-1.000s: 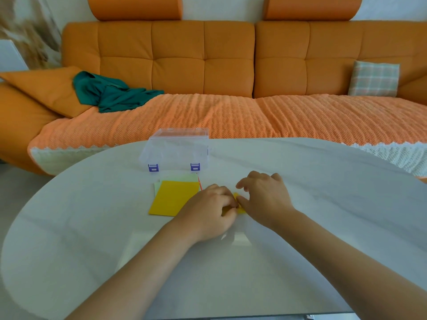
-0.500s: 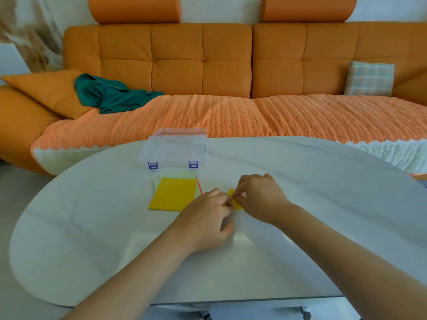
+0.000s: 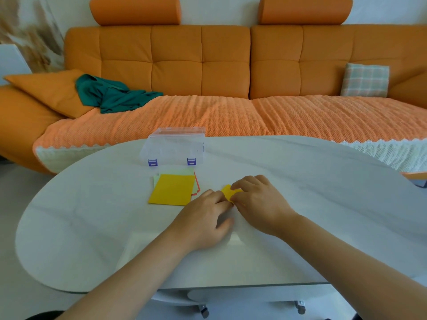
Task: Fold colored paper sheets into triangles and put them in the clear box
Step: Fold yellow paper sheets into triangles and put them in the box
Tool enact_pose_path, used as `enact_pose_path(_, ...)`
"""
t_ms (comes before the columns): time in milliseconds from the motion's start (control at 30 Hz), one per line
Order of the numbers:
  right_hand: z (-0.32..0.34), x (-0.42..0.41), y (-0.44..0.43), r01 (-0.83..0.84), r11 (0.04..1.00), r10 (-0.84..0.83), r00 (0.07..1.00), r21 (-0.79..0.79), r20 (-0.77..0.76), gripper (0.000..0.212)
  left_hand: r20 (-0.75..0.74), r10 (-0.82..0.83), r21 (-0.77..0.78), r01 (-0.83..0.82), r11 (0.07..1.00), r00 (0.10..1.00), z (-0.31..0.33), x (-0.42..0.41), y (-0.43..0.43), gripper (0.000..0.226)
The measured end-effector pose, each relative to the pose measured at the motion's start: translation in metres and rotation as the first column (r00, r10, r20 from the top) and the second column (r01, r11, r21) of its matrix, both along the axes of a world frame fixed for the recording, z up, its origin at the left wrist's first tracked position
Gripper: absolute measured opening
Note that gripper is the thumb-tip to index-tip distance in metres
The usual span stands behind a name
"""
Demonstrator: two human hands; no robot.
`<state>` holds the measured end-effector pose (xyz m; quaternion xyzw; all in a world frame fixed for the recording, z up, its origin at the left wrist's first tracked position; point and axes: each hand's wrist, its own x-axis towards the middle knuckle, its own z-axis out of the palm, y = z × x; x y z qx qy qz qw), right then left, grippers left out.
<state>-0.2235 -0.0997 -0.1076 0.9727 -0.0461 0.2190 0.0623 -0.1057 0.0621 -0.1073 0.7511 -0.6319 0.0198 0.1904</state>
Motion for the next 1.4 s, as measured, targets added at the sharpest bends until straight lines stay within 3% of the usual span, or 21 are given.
enact_pose_path(133, -0.005, -0.012, 0.006, 0.006, 0.993, -0.005, 1.000, 0.116, -0.015, 0.024, -0.023, -0.027, -0.016, 0.026, 1.000, 0.999, -0.001, -0.001, 0.002, 0.033)
enact_pose_path(200, -0.008, -0.014, 0.009, 0.034, 0.981, -0.030, 0.999, 0.193, -0.025, 0.030, -0.035, -0.035, 0.002, 0.035, 0.999, 0.999, 0.000, -0.002, 0.003, 0.036)
enact_pose_path(367, -0.007, -0.019, 0.013, 0.067, 0.975, -0.055, 0.997, 0.213, -0.062, 0.042, -0.001, 0.056, 0.042, -0.056, 0.998, 0.998, 0.002, 0.000, 0.008, 0.053)
enact_pose_path(767, -0.002, -0.021, 0.020, 0.140, 0.950, -0.106, 0.985, 0.279, -0.135, 0.032, 0.018, 0.253, 0.060, -0.253, 0.966, 0.967, 0.001, 0.003, 0.029, 0.057)
enact_pose_path(933, -0.002, -0.020, 0.021, 0.159, 0.941, -0.123, 0.983, 0.298, -0.138, 0.034, -0.026, 0.312, 0.068, -0.310, 0.948, 0.950, 0.000, 0.005, 0.029, 0.036)
enact_pose_path(1033, -0.005, -0.019, 0.022, 0.164, 0.938, -0.132, 0.984, 0.306, -0.122, 0.034, -0.063, 0.377, 0.034, -0.376, 0.926, 0.924, 0.000, 0.005, 0.029, 0.037)
enact_pose_path(1167, -0.004, -0.014, 0.025, 0.141, 0.937, -0.112, 0.988, 0.320, -0.107, 0.043, -0.008, 0.219, -0.100, -0.218, 0.971, 0.976, 0.013, 0.000, 0.020, 0.047)
enact_pose_path(1267, -0.006, -0.007, 0.028, 0.144, 0.929, -0.108, 0.987, 0.341, -0.121, 0.038, -0.068, 0.100, 0.041, -0.098, 0.994, 0.993, 0.016, -0.008, 0.013, 0.040)
enact_pose_path(1400, -0.005, -0.008, 0.028, 0.156, 0.913, -0.110, 0.984, 0.377, -0.140, 0.029, -0.106, 0.126, 0.054, -0.120, 0.991, 0.986, 0.003, -0.007, 0.011, 0.038)
